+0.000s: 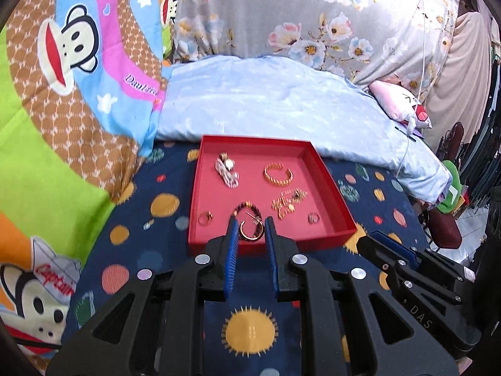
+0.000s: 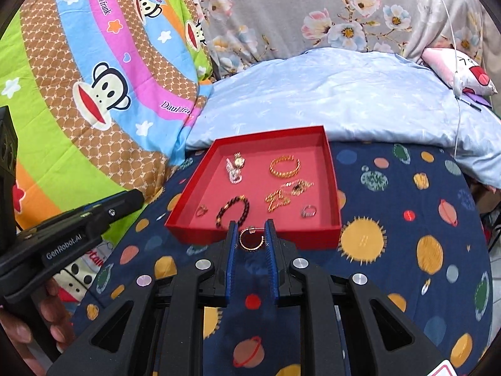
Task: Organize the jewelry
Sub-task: 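Carry both earrings over the red tray with both tools, then lower the earrings into the tray and open both tools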
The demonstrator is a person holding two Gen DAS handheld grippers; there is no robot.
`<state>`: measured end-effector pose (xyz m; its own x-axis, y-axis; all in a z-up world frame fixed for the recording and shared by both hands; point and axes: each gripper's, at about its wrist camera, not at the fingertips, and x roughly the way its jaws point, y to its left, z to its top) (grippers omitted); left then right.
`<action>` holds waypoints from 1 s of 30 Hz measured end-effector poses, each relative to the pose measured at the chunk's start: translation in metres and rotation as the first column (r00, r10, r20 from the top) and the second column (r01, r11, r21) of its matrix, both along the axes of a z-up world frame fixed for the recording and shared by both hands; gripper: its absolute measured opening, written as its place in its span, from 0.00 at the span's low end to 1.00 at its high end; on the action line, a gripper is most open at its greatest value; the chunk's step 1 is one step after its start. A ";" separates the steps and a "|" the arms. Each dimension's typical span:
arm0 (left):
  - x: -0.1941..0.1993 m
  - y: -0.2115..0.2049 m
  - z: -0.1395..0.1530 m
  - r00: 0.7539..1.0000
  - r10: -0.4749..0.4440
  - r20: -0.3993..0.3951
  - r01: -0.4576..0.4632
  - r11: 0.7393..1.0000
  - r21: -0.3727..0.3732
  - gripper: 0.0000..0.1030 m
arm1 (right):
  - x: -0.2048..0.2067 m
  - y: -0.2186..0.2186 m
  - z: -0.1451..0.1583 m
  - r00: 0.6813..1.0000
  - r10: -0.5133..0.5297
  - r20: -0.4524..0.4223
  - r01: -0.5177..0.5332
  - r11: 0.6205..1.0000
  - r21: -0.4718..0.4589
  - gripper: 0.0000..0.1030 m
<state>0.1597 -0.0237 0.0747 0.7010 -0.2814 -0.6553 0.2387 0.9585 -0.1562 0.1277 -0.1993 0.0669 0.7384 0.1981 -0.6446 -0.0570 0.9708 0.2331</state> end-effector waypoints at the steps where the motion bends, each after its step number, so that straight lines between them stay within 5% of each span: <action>1: 0.004 0.000 0.002 1.000 0.000 0.005 0.000 1.000 -0.001 0.16 | 0.004 -0.001 0.001 1.000 0.000 0.001 0.000 1.000 -0.004 0.15; 17: 0.069 -0.019 0.000 1.000 0.005 0.030 -0.005 1.000 0.031 0.16 | 0.080 -0.012 -0.002 1.000 -0.008 0.000 0.008 1.000 -0.018 0.15; 30: 0.119 -0.032 -0.022 1.000 0.023 -0.009 -0.022 0.998 0.061 0.16 | 0.131 -0.024 -0.032 0.997 -0.028 -0.070 0.029 0.999 0.021 0.15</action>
